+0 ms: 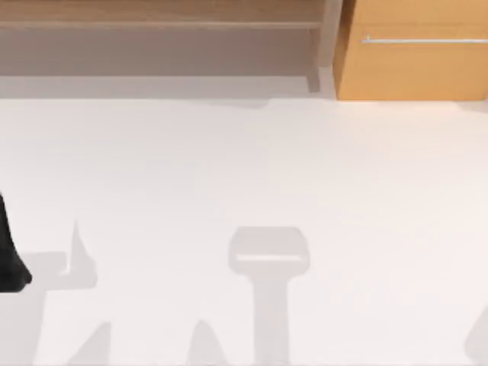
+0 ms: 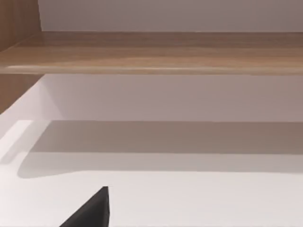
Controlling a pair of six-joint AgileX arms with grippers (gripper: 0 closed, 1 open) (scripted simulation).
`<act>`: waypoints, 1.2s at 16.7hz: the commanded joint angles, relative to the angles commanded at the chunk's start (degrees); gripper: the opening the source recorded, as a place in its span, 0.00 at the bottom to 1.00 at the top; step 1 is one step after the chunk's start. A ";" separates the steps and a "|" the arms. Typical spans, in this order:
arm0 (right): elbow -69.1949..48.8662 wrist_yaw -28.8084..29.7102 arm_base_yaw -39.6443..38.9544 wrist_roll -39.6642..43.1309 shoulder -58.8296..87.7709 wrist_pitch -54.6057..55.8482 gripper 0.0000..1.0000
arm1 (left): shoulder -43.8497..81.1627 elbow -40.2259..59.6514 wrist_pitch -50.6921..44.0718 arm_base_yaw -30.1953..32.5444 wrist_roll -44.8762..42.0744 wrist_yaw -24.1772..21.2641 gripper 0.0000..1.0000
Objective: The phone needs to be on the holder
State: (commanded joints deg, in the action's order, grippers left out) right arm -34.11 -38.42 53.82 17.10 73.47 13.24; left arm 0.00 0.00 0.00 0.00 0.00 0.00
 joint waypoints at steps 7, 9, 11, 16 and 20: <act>0.31 -0.24 0.09 -0.04 0.00 0.33 0.00 | 0.00 0.00 0.00 0.00 0.00 0.00 1.00; -0.83 -0.05 -0.02 -1.29 -1.51 0.79 0.00 | 0.00 0.00 0.00 0.00 0.00 0.00 1.00; -3.07 0.50 -0.07 -3.83 -4.46 1.71 0.00 | 0.00 0.00 0.00 0.00 0.00 0.00 1.00; -8.16 3.13 0.64 -10.11 -7.33 5.20 0.00 | 0.00 0.00 0.00 0.00 0.00 0.00 1.00; -5.28 5.20 -1.65 -9.11 -0.08 7.60 0.00 | 0.00 0.00 0.00 0.00 0.00 0.00 1.00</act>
State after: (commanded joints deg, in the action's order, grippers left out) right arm -39.39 -33.22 52.16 7.99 73.39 20.85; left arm 0.00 0.00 0.00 0.00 0.00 0.00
